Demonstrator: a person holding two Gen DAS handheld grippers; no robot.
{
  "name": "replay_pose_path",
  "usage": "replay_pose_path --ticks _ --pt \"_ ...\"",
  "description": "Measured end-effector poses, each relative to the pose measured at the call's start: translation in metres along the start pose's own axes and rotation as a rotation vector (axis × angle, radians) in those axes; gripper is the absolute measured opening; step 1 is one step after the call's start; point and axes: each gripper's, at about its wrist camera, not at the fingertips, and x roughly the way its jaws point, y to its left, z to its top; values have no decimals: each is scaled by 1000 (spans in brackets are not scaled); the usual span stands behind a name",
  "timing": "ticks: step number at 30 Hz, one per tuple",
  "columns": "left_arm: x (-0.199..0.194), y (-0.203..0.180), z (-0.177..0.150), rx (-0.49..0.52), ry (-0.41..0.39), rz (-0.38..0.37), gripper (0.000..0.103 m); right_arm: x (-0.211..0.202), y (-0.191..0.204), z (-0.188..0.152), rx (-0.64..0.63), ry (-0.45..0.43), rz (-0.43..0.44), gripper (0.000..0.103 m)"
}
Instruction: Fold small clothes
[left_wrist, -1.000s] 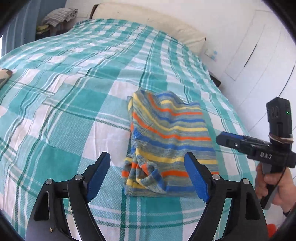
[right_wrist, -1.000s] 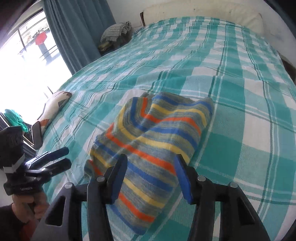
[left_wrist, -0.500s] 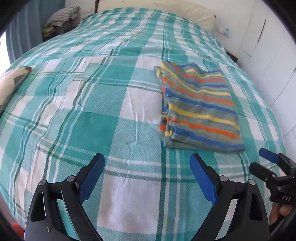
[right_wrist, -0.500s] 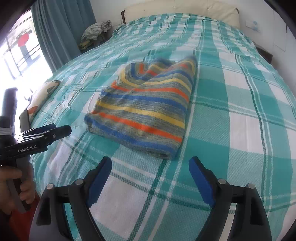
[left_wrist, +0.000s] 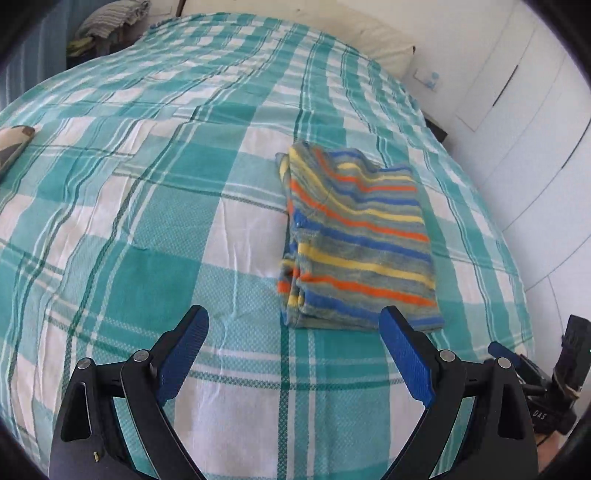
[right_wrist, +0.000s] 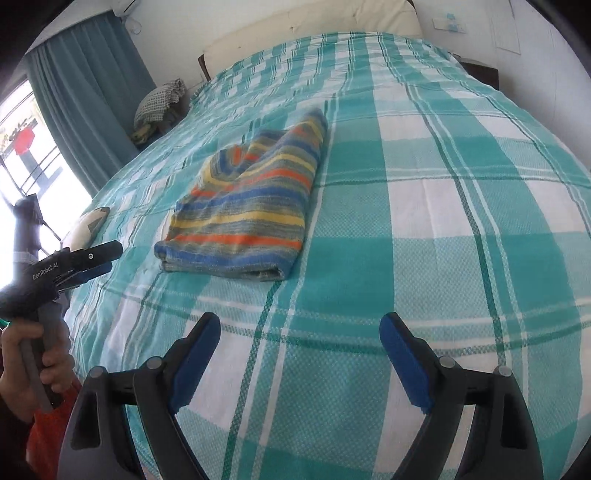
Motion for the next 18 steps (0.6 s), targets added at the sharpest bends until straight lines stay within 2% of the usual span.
replay_pose_path --ticks 3,5,9,12,13,14,15,16,18 --pt "34 -5 44 20 23 -5 96 19 -6 50 11 -6 65 88" --pt "65 -6 64 34 72 5 96 41 -12 81 47 8 101 88" --pt "118 -5 79 38 144 40 96 99 -28 122 125 71 173 88" --pt "137 -7 82 39 151 49 95 144 -40 133 233 125 247 84" --pt "140 -10 82 43 146 45 89 157 -38 133 253 135 285 73" --pt "144 -14 82 57 151 37 77 168 -32 133 246 141 306 63" --pt "150 -19 82 79 171 31 38 176 -21 133 212 157 272 38" --pt "154 -23 82 88 197 17 21 180 -10 133 164 164 208 32" --pt "147 -33 84 99 170 60 16 174 11 136 76 141 106 26"
